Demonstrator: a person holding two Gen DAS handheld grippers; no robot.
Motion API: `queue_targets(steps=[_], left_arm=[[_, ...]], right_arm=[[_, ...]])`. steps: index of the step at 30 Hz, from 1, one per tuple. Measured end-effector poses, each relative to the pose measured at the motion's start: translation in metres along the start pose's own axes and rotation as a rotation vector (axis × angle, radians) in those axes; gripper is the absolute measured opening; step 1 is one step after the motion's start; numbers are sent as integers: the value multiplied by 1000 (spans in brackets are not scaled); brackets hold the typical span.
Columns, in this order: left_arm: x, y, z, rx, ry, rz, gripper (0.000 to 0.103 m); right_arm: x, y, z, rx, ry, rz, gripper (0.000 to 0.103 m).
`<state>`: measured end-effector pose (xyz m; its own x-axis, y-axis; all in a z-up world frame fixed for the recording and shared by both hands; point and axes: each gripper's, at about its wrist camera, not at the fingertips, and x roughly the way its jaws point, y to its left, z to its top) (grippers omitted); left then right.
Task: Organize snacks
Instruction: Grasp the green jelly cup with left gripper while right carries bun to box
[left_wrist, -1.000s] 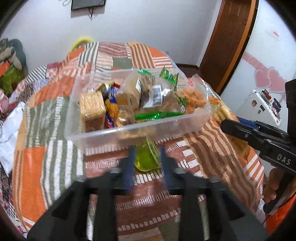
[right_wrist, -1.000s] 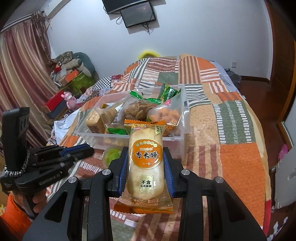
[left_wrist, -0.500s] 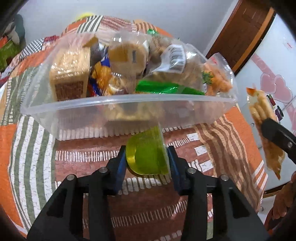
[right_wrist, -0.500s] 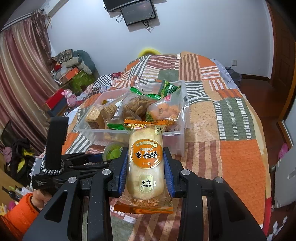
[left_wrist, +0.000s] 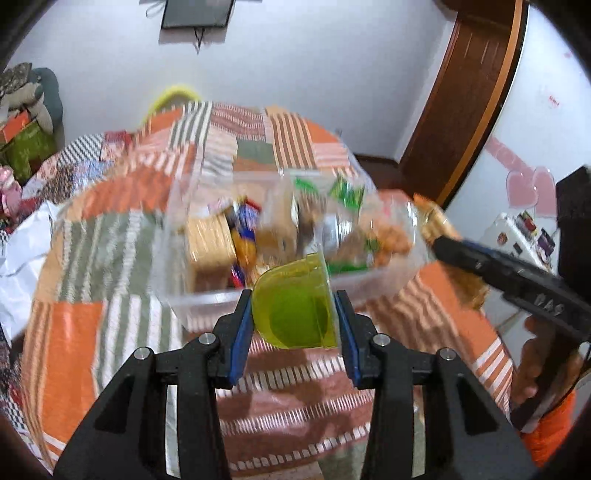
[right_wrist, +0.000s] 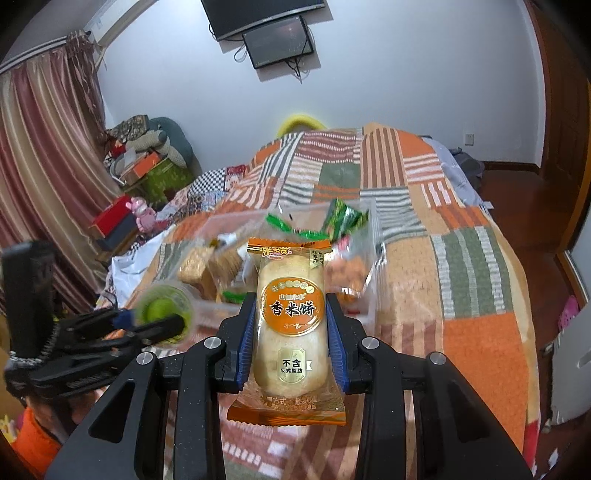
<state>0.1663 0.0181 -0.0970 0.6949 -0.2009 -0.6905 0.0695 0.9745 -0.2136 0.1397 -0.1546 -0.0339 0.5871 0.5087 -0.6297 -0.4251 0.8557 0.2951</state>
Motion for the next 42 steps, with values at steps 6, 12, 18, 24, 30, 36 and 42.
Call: queue_targets(steps=[6,12,18,24,30,36,42], left_arm=[[-5,7,32,12,-63,46,42],[21,21,57,-7,-71,84,42],[52,31,66,-27,-45,117,42],[68,35,65,-41,-19,106,42],[68,34,65,-29,-23,123,42],[46,32,67,-26,-43,98,44],[-2,17,66,8,-112,74,44]], right_arm=[[9,1,19,-1,-33,-6,32],[28,-1,38,6,-43,-30,32],[53,-7,43,30,-16,-63,32],[75,-11,40,17,35,-101,32],[68,-6,39,-2,32,-108,38],[48,-2,42,-8,12,-81,40],[7,15,45,-41,-54,-56,40]])
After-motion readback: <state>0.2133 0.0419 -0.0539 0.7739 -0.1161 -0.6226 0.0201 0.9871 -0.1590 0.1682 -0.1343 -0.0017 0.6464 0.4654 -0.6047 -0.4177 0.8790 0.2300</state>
